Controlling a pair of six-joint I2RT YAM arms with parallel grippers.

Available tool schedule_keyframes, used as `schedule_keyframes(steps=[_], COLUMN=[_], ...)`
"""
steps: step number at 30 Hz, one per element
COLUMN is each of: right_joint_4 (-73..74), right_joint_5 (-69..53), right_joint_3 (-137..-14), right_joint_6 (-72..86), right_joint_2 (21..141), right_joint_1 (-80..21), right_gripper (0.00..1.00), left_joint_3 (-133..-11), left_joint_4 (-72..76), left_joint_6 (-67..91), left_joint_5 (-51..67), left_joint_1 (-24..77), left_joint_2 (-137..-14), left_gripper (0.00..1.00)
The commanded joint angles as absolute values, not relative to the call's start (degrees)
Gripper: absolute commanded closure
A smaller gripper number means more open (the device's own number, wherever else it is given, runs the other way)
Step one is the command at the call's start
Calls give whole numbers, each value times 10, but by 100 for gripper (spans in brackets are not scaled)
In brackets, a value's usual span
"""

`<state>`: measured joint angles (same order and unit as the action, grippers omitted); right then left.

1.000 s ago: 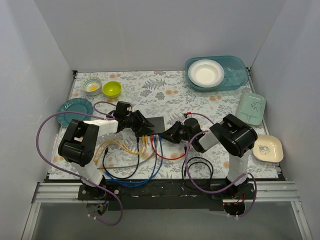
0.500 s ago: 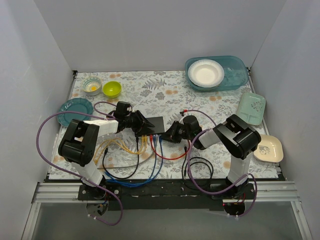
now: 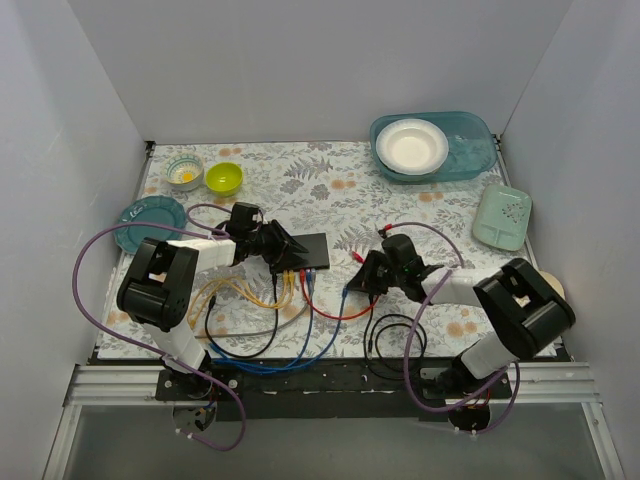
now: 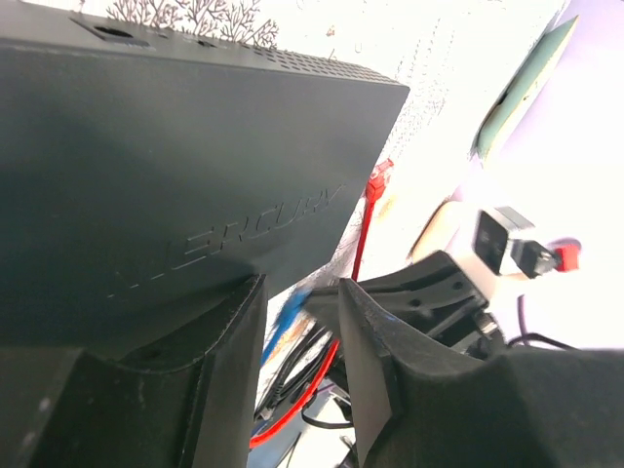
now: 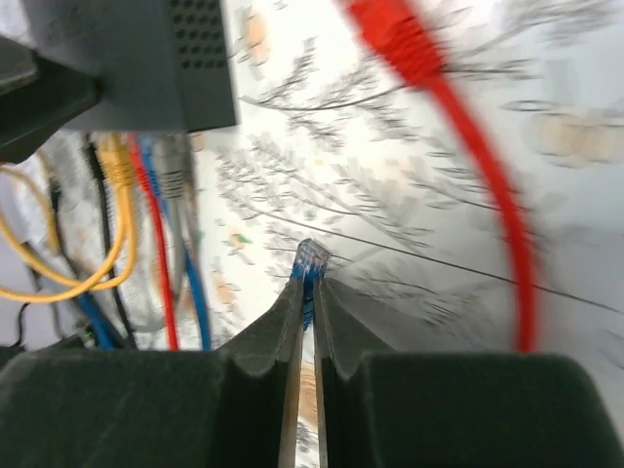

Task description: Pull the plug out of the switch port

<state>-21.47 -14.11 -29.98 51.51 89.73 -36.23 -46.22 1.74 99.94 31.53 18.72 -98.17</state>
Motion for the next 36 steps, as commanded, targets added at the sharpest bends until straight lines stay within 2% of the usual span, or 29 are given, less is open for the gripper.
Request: schedule_keyframes(steps=[1,2,5,7,13,19,25,36], right_joint_4=[-54,-58,-90,-112,-198,-242,-279,-419], right_joint_5=[-36,-36,-34,-51,-155,-211,-197,-144], right_joint_3=[-298,-308,-332,-345,-409,-450,-447,-396], right_joint_6=[422,415,407,413,433,468,521,685], right_joint_2=[840,826,800,802,889,996,1040,1071], right_joint_1=[-345,-345,-358,-359,-376,-412,-425,-420], right_gripper=[86,68,49,46,46,52,57,54], left_joint_3=[-459,-459,-457,-456,-452,-448,-447,-443], left_joint_4=[-9,-9,-8,-8,-9,-11,-11,-15], left_joint_6=[990,990,988,988,987,986,986,982], left_joint_5=[288,287,287,287,289,291,294,295], left_joint_1=[181,180,178,178,177,175,173,173], left_joint_2=[-980,-979,-976,-975,-974,-971,-971,-967], left_gripper=[64,64,64,64,64,64,64,64])
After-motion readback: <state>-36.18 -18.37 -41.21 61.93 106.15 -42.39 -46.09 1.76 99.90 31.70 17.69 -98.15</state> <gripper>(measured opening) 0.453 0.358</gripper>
